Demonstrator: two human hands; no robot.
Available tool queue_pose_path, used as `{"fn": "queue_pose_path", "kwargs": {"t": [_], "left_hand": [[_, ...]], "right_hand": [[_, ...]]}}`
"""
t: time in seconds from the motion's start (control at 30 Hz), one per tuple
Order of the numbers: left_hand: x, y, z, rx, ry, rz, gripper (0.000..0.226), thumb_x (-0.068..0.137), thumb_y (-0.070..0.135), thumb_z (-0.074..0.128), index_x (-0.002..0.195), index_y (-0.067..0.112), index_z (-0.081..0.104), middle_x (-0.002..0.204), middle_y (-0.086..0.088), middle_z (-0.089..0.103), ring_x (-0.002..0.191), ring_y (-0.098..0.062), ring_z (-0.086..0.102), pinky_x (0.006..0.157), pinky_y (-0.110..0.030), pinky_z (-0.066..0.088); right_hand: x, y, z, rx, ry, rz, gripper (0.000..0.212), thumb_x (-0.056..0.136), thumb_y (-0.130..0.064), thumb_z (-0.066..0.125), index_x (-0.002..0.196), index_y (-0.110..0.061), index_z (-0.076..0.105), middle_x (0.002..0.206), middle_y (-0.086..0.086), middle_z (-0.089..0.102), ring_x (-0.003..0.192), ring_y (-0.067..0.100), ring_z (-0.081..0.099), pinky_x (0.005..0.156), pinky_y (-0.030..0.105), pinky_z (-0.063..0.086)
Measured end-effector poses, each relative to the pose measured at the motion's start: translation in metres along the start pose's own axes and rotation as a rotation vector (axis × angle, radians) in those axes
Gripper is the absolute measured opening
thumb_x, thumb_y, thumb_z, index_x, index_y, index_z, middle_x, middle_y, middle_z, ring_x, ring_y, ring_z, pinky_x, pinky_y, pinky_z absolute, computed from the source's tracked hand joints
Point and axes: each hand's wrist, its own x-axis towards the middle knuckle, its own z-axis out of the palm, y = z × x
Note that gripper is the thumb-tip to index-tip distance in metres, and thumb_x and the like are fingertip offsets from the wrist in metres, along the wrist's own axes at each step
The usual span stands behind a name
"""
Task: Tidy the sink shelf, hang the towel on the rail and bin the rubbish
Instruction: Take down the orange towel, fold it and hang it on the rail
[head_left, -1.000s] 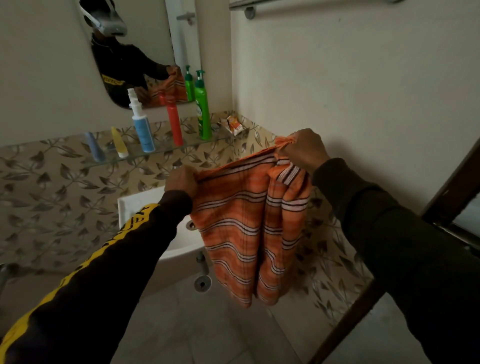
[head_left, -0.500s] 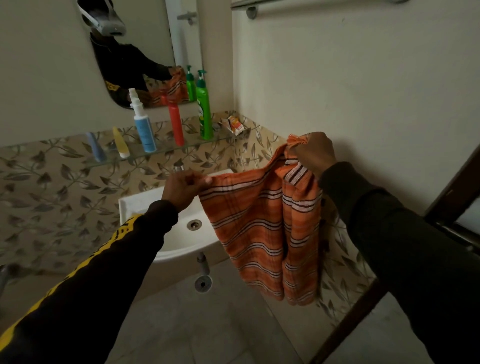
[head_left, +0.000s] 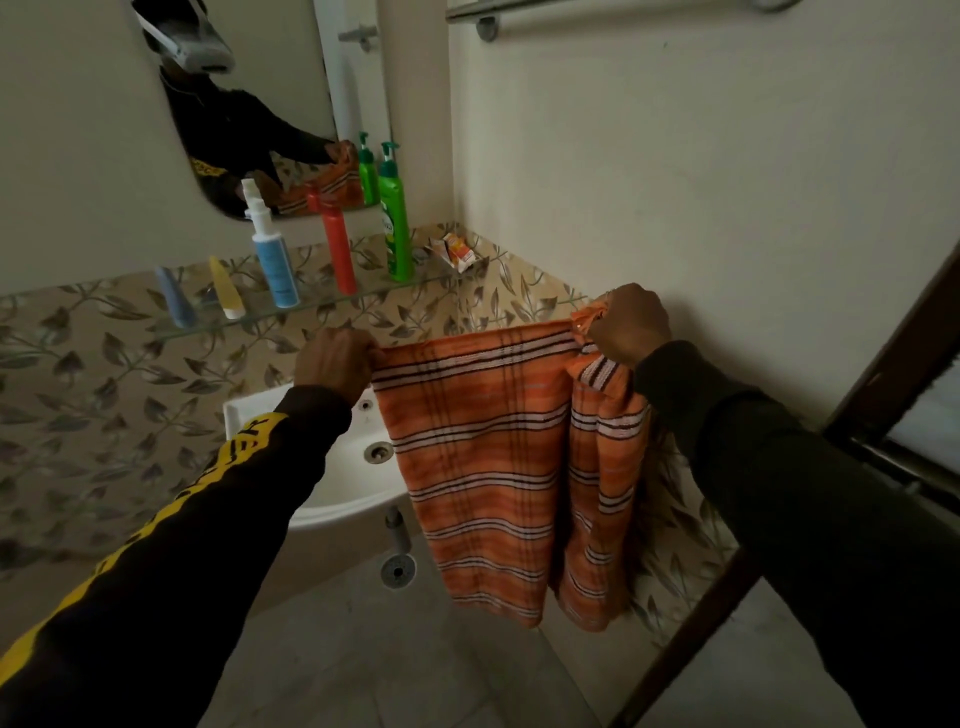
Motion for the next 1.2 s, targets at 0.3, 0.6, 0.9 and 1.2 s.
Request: {"fn": "queue_pose_path", "kwargs": {"t": [0.3, 0.6, 0.9, 1.2], "left_hand": [[0.003, 0.010, -0.005, -0.787, -0.279, -0.203, 0.012, 0.094, 0.021, 0.061, 0.083, 0.018, 0.055, 0.087, -0.007, 0.061, 0.081, -0.022, 0.059, 0.074, -0.039, 0.050], [0.003, 0.015, -0.018, -1.375, -0.405, -0.442, 0.021, 0.100, 0.022, 0.048, 0.097, 0.010, 0.065, 0.086, -0.005, 0.072, 0.077, -0.017, 0.071, 0.063, -0.031, 0.059], [0.002, 0.044, -0.030, -1.603, -0.429, -0.395, 0.030, 0.097, 0.021, 0.055, 0.070, 0.019, 0.069, 0.069, 0.002, 0.058, 0.062, -0.013, 0.057, 0.063, -0.028, 0.054], [-0.008, 0.070, -0.032, -1.538, -0.379, -0.359, 0.011, 0.095, 0.008, 0.057, 0.084, 0.012, 0.059, 0.079, -0.006, 0.063, 0.063, -0.014, 0.064, 0.054, -0.026, 0.057]], "right_hand": [[0.003, 0.017, -0.012, 0.057, -0.048, 0.066, 0.032, 0.076, -0.027, 0.085, 0.093, -0.003, 0.075, 0.093, 0.012, 0.072, 0.089, 0.028, 0.068, 0.074, 0.031, 0.053], [0.005, 0.008, -0.035, 0.292, 0.098, 0.008, 0.060, 0.070, -0.047, 0.088, 0.115, -0.009, 0.074, 0.116, 0.005, 0.075, 0.105, 0.019, 0.070, 0.098, 0.035, 0.055], [0.006, -0.003, -0.030, 0.572, -0.031, 0.278, 0.052, 0.066, -0.050, 0.060, 0.095, -0.009, 0.073, 0.106, 0.008, 0.071, 0.098, 0.030, 0.064, 0.095, 0.046, 0.053], [-0.002, -0.015, -0.008, 0.584, -0.199, 0.267, 0.041, 0.104, -0.019, 0.046, 0.132, 0.009, 0.054, 0.130, 0.030, 0.061, 0.073, 0.020, 0.056, 0.072, 0.035, 0.051]]}}
